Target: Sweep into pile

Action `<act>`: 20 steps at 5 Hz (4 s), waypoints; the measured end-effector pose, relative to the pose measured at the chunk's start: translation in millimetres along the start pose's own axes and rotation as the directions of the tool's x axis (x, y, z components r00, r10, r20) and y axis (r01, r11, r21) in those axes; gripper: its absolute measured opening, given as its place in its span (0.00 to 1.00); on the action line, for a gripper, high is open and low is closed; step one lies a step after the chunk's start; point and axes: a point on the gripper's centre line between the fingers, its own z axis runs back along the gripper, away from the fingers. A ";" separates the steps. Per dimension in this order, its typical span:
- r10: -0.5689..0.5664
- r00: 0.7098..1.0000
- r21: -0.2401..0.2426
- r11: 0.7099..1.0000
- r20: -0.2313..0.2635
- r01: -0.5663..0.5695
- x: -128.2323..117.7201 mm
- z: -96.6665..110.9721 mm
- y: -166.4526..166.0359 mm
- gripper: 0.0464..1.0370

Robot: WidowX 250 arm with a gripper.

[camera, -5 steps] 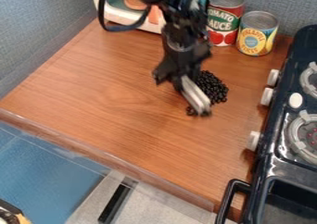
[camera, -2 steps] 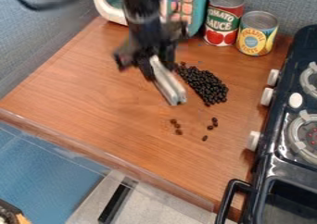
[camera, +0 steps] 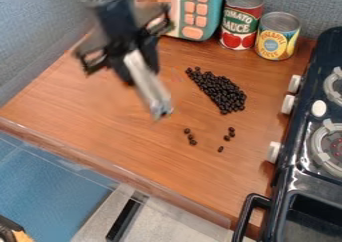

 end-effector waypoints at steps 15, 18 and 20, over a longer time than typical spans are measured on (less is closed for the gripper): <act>0.531 0.820 0.124 0.818 0.214 -0.562 -9.9 -133.9 -53.5 0.32; 0.586 0.781 0.069 0.789 0.215 -0.611 13.9 -145.2 -77.7 0.32; 0.601 0.771 0.076 0.776 0.209 -0.626 18.9 -145.1 -76.0 0.32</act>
